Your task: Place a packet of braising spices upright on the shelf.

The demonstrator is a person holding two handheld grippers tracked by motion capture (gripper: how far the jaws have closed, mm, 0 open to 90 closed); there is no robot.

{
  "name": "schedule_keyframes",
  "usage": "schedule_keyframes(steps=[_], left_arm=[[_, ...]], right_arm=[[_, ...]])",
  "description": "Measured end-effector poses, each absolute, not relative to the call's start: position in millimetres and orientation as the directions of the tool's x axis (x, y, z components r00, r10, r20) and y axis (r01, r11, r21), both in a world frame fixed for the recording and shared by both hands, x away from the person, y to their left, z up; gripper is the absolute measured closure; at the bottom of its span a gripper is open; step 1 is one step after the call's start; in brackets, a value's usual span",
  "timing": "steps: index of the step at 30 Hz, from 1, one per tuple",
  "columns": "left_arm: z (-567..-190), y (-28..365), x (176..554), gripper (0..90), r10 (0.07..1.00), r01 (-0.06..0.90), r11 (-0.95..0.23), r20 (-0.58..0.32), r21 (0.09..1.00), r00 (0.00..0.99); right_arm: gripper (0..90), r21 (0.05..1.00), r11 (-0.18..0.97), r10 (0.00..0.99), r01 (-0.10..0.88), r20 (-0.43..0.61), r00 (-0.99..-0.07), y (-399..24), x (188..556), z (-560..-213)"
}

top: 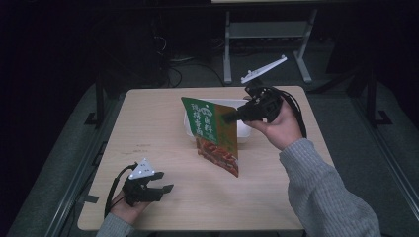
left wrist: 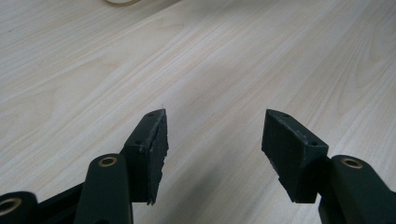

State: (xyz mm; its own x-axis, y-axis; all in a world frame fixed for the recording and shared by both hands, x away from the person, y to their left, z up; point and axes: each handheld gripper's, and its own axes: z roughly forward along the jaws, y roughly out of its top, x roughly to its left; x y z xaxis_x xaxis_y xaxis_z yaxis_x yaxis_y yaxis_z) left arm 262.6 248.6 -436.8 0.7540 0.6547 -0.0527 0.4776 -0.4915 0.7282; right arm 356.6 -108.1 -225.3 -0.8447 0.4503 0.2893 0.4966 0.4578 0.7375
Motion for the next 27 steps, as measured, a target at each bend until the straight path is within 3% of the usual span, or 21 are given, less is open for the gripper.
schedule_keyframes(steps=[27], left_arm=[[-437,249,263,39.3,0.656,0.482,-0.481,-0.063,0.732,0.752]], right_arm=[[90.0,0.797,0.358,0.608,0.486,0.196,-0.769,-77,408,-207]])
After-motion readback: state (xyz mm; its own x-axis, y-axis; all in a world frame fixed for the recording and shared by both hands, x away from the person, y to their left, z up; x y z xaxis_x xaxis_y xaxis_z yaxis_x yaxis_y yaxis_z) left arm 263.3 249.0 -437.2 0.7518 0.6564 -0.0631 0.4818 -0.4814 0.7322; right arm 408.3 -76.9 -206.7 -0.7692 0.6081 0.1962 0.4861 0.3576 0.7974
